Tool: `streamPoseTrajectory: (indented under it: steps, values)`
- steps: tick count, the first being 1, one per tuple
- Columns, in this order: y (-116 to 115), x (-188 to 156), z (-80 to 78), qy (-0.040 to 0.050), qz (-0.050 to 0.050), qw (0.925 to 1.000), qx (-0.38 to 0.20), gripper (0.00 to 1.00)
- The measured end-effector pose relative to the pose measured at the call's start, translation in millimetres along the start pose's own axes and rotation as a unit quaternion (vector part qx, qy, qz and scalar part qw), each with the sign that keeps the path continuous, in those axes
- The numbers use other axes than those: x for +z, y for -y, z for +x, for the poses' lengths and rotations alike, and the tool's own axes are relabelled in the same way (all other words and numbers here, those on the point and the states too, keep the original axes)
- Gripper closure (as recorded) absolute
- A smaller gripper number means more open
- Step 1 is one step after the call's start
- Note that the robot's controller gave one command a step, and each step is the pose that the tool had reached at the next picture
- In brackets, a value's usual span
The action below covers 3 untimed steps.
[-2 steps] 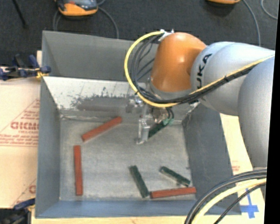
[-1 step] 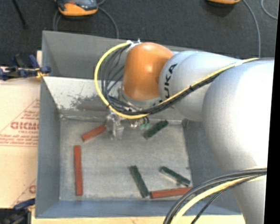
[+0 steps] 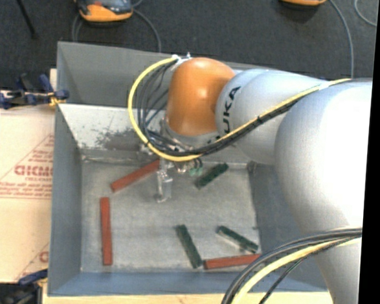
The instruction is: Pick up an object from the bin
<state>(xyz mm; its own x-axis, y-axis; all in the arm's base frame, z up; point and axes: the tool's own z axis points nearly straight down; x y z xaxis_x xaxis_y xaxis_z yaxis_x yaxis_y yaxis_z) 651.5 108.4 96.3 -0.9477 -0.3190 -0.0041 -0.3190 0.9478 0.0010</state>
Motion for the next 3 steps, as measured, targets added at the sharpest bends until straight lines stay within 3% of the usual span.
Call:
streamPoseTrajectory:
  steps: [1,2,3]
  values:
    - [-0.1,0.0,0.0,0.0000,0.000,1.0000,0.000,1.00]
    - [0.0,0.0,0.0,0.0000,0.000,1.0000,0.001,0.00]
    - [0.0,0.0,0.0,0.0000,0.000,1.0000,0.001,1.00]
